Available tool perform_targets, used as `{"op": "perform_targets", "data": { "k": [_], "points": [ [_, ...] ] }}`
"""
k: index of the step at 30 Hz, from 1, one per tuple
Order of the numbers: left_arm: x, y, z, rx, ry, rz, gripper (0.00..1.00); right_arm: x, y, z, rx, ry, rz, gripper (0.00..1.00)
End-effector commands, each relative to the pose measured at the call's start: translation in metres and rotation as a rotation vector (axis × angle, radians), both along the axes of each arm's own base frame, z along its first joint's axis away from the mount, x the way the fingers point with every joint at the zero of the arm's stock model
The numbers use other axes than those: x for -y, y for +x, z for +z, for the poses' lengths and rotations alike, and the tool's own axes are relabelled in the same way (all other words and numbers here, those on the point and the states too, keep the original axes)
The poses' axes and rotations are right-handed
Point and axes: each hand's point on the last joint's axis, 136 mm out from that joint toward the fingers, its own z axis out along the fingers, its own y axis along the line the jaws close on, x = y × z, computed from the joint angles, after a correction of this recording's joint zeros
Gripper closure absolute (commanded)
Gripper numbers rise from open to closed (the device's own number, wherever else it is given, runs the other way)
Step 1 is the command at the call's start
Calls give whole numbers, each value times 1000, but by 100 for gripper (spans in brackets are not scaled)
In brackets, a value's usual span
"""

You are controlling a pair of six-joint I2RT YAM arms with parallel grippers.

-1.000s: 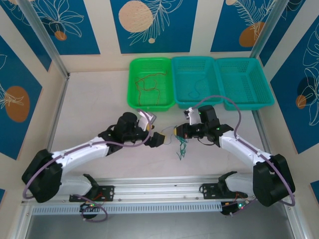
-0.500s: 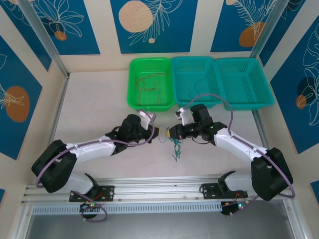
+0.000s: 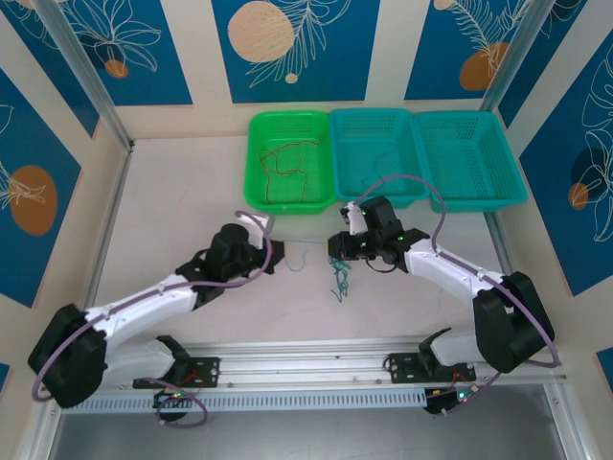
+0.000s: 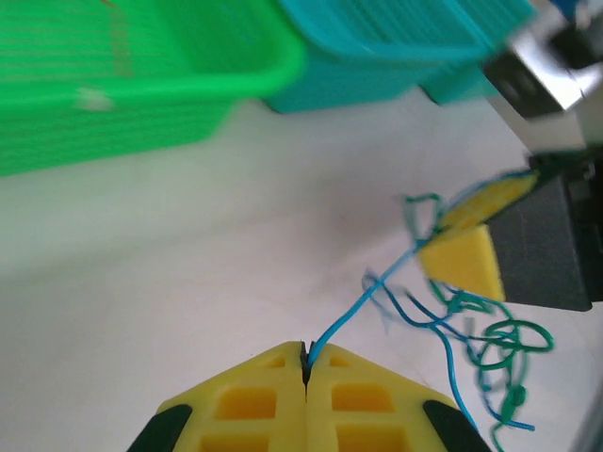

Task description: Untangle the cables

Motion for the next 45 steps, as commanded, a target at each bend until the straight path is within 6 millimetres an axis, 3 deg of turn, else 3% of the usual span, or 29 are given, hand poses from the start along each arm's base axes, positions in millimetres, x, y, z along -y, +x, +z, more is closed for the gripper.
{"op": "perform_targets", "data": {
  "k": [1,3,10,13,15,18,20,23,27,30,33,36,41,45],
  "points": [
    [-44,13,8,25,23,189,100,67,-6,-59,-180,-217,-242,77],
    [-53,12,13,35,24,211,100,77,-4,-65,-207,-231,-280,73],
    [-62,9,15,30,13,230,100,82,-2,-59,-198,-211,-298,77],
    [-57,9,12,14,1,210,100,65,0,-34,-111,-168,-229,73],
    [-54,9,9,1,-2,196,100,51,-1,-12,22,-219,-168,64],
    [-51,8,10,-6,-9,188,100,18,-7,16,230,-283,-44,47],
    [-52,8,11,-4,-14,188,100,-4,-13,26,307,-289,32,44],
    [-56,7,15,2,-11,201,100,-37,-23,21,342,-292,150,43],
    [-63,6,18,10,-5,232,100,-71,-31,-6,307,-326,295,43],
    [-66,5,22,14,10,240,100,-85,-29,-31,271,-382,346,43],
    [-70,5,26,17,26,250,100,-78,-15,-54,236,-463,286,42],
    [-84,4,29,15,51,310,100,-52,3,-74,171,-557,156,46],
    [-147,1,23,-48,98,572,100,3,9,-92,62,-643,-38,60],
    [-170,-1,21,-77,79,640,100,44,0,-97,-28,-637,-168,65]
  ]
}}
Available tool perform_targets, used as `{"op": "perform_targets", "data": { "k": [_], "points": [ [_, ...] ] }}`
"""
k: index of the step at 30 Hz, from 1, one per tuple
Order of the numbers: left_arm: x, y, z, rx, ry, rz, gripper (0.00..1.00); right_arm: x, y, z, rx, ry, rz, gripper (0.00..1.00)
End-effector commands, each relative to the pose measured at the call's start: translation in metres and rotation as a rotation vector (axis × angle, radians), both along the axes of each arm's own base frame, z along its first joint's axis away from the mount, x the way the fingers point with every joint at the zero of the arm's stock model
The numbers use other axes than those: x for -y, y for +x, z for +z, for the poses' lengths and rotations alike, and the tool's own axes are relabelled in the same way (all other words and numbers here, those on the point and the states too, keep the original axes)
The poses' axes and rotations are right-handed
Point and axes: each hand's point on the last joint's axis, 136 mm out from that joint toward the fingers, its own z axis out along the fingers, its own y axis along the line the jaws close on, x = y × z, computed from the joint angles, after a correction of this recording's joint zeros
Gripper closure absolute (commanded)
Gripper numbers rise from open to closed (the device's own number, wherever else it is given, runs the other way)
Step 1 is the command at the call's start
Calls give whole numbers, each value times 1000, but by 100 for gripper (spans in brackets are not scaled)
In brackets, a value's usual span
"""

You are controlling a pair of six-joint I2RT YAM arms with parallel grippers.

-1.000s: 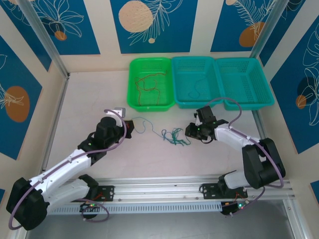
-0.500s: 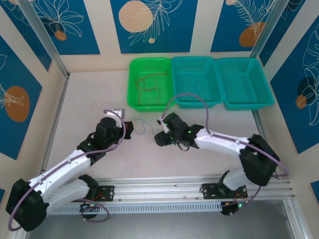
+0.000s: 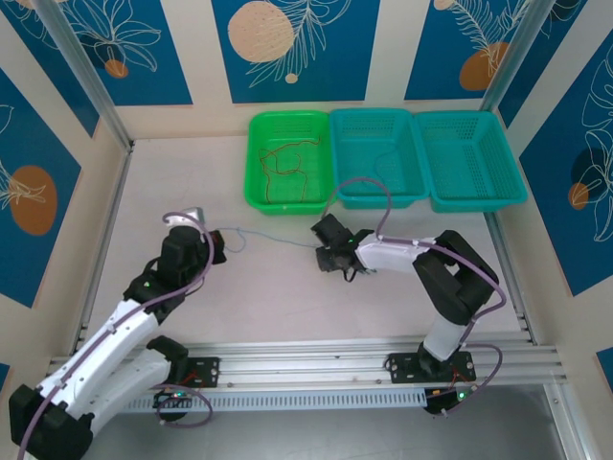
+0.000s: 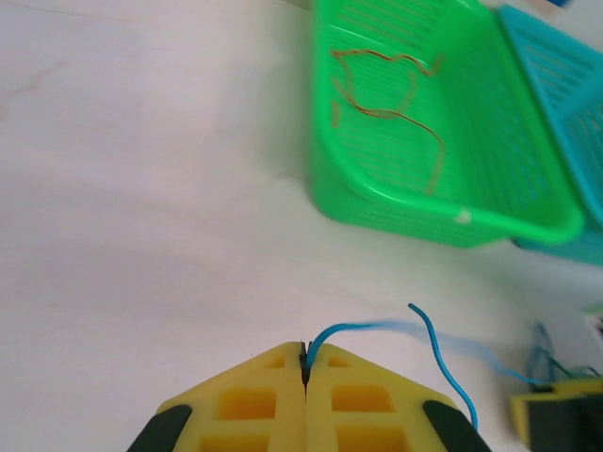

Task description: Untangle the cables

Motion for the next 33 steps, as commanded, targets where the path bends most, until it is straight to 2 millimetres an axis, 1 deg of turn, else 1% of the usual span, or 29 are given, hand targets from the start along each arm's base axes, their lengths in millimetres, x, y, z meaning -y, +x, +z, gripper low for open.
{"op": "perform_targets", "data": {
  "k": [1,4,6,8,10,12,13,15,17,19,21,22,23,24,25,27,30,32,33],
  "points": [
    [-24,-5,-2,-43,7,94,100,53,-18,-10,-75,-44,-193,65],
    [-30,-5,-1,-44,3,115,100,79,-24,-8,-95,-13,-295,65],
    [-30,-4,-2,-43,-5,113,100,88,-25,-4,-92,8,-325,64],
    [-26,-1,-4,-43,-25,99,100,91,-25,7,-70,25,-326,62],
    [-19,1,-7,-54,-45,74,100,86,-23,18,-51,60,-303,60],
    [-12,2,-12,-66,-66,47,100,69,-21,34,-27,134,-236,56],
    [-6,3,-13,-66,-84,17,100,56,-21,43,-8,179,-173,54],
    [11,6,-11,-38,-135,-64,100,24,-23,66,30,279,-21,51],
    [25,7,-9,-10,-181,-134,100,-12,-32,92,71,375,165,47],
    [33,7,-6,4,-203,-177,100,-40,-42,113,140,406,321,44],
    [38,5,-4,10,-206,-207,100,-61,-45,126,233,396,444,39],
    [40,5,-1,20,-208,-222,100,-72,-44,131,284,391,500,34],
    [42,4,2,29,-210,-238,100,-81,-40,136,334,387,550,26],
    [45,3,6,42,-213,-257,100,-90,-37,140,367,394,586,22],
    [47,2,12,59,-216,-279,100,-102,-34,145,394,413,633,19],
    [53,-1,25,91,-226,-326,100,-126,-34,154,419,462,724,17],
    [59,-5,41,130,-235,-373,100,-161,-35,160,454,540,839,15],
    [59,-7,48,139,-229,-383,100,-179,-31,156,443,557,865,14],
    [59,-7,51,141,-226,-382,100,-186,-29,151,424,561,871,14]
  ]
}}
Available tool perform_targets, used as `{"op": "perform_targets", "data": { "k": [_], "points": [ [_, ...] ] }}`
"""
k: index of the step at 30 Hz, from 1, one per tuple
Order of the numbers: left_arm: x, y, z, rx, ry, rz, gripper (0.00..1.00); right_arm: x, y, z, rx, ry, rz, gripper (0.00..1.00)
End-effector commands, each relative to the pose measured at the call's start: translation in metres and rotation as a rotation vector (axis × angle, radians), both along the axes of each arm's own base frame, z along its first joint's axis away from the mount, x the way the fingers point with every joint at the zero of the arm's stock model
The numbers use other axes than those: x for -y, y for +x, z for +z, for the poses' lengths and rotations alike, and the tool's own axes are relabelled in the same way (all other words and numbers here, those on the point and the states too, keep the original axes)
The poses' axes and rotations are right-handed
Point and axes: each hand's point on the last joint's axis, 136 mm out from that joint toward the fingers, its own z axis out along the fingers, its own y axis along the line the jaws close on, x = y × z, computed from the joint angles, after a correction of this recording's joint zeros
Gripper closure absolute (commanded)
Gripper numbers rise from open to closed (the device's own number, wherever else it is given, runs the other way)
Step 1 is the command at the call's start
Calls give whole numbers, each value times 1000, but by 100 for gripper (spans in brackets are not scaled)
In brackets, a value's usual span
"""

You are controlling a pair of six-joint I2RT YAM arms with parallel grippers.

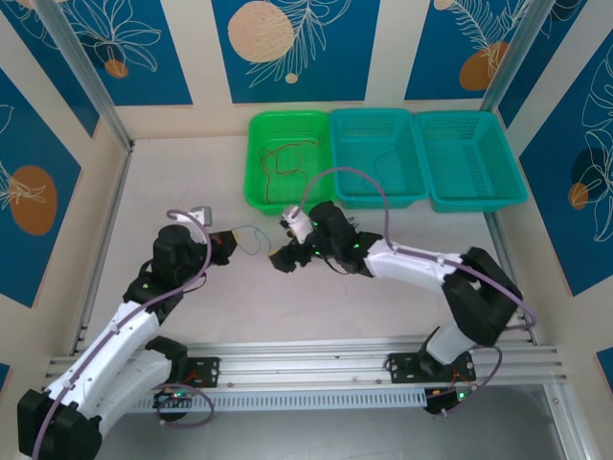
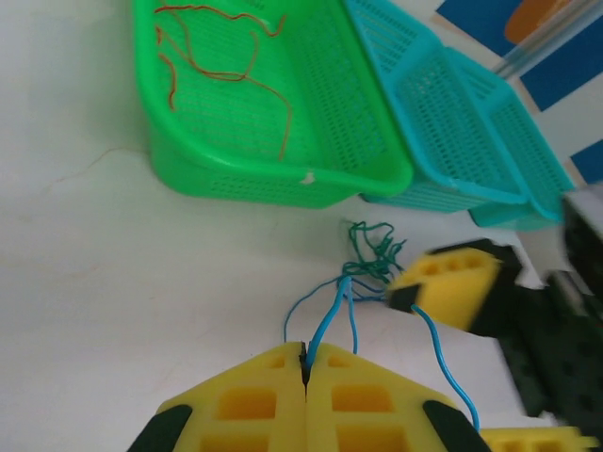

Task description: Untangle the cables

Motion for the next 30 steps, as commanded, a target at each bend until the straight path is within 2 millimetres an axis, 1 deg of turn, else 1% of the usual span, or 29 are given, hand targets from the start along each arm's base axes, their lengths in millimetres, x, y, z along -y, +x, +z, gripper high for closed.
{"op": "perform_targets", "data": {
  "k": [1,3,4,5,6,7,8,9,11,12,13,14,17,19,21,22,25,27,30],
  "points": [
    [5,-1,37,94,-21,-48,100,-39,2,15,59,80,127,14],
    [4,-2,42,107,-25,-47,100,-49,9,6,32,73,110,17],
    [4,-3,44,115,-31,-46,100,-53,11,3,23,73,103,24],
    [4,-3,46,122,-34,-45,100,-55,13,3,18,74,94,39],
    [3,-3,48,127,-33,-42,100,-56,14,6,14,76,85,56],
    [2,-3,50,135,-30,-38,100,-56,15,11,7,75,72,78],
    [1,-3,51,141,-25,-31,100,-56,13,18,3,81,69,97],
    [0,-4,54,154,-21,-30,98,-54,11,26,1,92,67,100],
    [-1,-7,60,198,-6,-40,75,-47,9,48,-4,125,44,100],
    [0,-9,63,226,2,-54,65,-42,9,57,-17,142,22,100],
    [1,-12,65,262,9,-70,53,-34,12,69,-43,163,-12,100],
    [1,-15,68,303,13,-86,44,-25,14,81,-80,185,-37,100],
    [7,-28,71,422,5,-148,27,0,16,116,-197,270,-85,100],
    [10,-36,71,472,-21,-177,17,10,12,136,-244,320,-99,100],
    [15,-43,67,497,-42,-214,2,16,9,149,-256,342,-113,100],
    [19,-46,65,502,-49,-246,0,19,7,157,-256,355,-119,100],
    [32,-55,56,490,-73,-335,0,25,2,176,-260,400,-127,100],
    [39,-56,48,465,-83,-366,0,26,-3,188,-259,429,-111,100],
    [53,-51,33,432,-66,-385,0,22,-11,200,-267,460,-82,100]
  ]
}}
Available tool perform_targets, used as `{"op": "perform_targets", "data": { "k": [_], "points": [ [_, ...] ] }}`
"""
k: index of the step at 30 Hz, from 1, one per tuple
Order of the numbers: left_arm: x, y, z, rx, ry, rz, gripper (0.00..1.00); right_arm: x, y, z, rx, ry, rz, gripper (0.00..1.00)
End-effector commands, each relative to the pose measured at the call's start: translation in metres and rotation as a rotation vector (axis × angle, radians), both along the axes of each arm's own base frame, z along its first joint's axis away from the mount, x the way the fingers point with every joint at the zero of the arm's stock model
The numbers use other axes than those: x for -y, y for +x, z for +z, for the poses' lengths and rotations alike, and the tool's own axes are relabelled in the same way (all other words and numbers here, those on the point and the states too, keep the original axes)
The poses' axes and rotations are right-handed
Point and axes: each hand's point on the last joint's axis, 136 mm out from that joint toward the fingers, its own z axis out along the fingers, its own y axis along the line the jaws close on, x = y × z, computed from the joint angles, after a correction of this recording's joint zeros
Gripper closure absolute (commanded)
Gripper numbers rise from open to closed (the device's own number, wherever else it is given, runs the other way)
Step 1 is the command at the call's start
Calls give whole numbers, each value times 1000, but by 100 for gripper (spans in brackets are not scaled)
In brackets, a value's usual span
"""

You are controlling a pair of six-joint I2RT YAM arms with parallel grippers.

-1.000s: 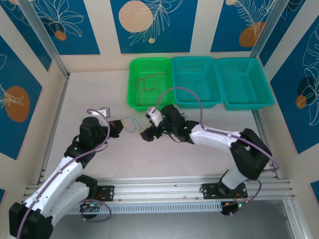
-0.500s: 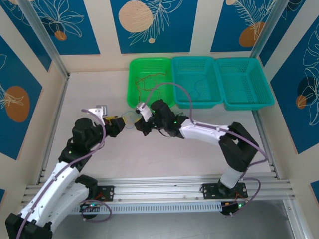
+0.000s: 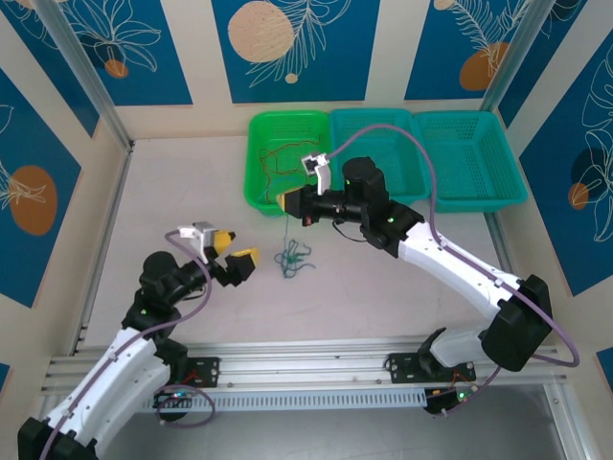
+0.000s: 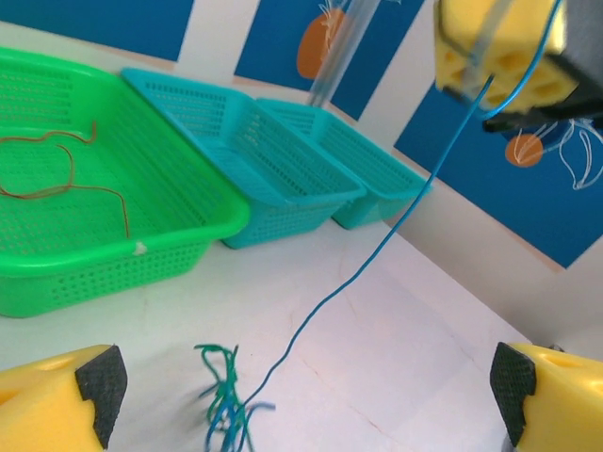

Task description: Untangle the cables

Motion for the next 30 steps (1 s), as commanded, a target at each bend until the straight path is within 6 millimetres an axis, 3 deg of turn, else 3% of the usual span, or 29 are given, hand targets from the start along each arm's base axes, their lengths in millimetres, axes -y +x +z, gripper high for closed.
{"op": "perform_targets", "data": {
  "k": [1,7,14,22,24,28,30],
  "points": [
    [21,-4,-1,53,15,-74,0,-4,-17,21,-49,58,49,100],
    [46,24,-55,-33,183,5,0,-13,-29,47,-67,125,62,100],
    [83,45,-112,-136,285,-10,6,-7,-24,71,-85,193,-31,100],
    [121,63,-120,-134,231,-20,25,2,-21,66,-122,185,-77,100],
    [125,66,-123,-131,240,-25,35,5,-23,66,-124,186,-79,100],
    [128,69,-133,-151,256,-26,86,14,-21,70,-116,194,-105,100],
    [123,69,-137,-166,264,-7,100,25,-13,68,-126,188,-153,100]
  ]
}}
